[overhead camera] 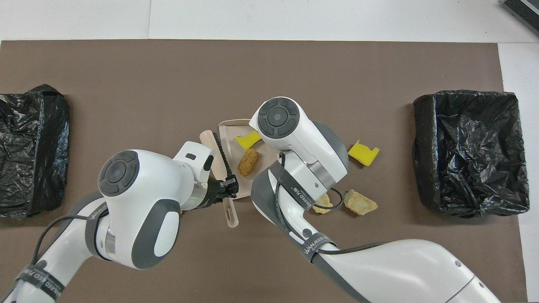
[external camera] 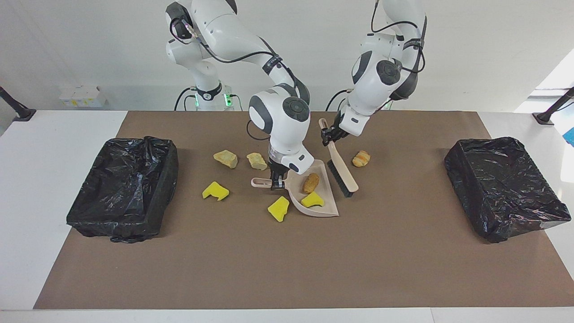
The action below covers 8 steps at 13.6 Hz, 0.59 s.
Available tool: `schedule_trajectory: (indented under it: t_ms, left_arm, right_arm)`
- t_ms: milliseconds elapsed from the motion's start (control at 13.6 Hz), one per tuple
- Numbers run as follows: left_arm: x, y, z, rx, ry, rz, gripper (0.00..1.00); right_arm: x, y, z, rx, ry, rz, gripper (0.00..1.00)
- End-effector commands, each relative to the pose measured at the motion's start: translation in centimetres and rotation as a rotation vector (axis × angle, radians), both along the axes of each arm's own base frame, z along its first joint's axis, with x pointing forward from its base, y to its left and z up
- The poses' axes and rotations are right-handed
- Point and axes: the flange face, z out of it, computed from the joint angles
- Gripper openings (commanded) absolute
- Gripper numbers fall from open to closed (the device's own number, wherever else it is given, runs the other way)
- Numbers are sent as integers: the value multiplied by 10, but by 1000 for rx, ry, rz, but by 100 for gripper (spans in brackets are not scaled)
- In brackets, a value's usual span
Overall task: Sweep and dump trash in bin
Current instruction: 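Sweep crumbs and sponge into the dustpan with the left gripper's brush, then sweep the remaining crumbs into the dustpan with the left gripper's brush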
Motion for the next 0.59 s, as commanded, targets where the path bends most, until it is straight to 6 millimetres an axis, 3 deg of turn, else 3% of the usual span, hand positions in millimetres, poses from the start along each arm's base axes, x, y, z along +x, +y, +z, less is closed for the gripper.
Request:
schedule_trajectory:
  t_ms: [0,147,294,441,514]
  left_arm:
    - [-25,20,0,144,49,141,0]
    - [-41,41,-6,222,147,212,0]
    - [-74,60,-16,287,153,276,0]
    - [-105,60,-51,319,194,180,0]
    - [-105,52,-60,291,169,104,0]
  right_arm:
    - [3,8,-3,29,-18,5,0]
    - [2,9,-4,30,-15,7,0]
    - [1,10,-5,30,-16,5,0]
    - [2,9,-3,29,-17,4,0]
    - [1,9,-4,23,-10,4,0]
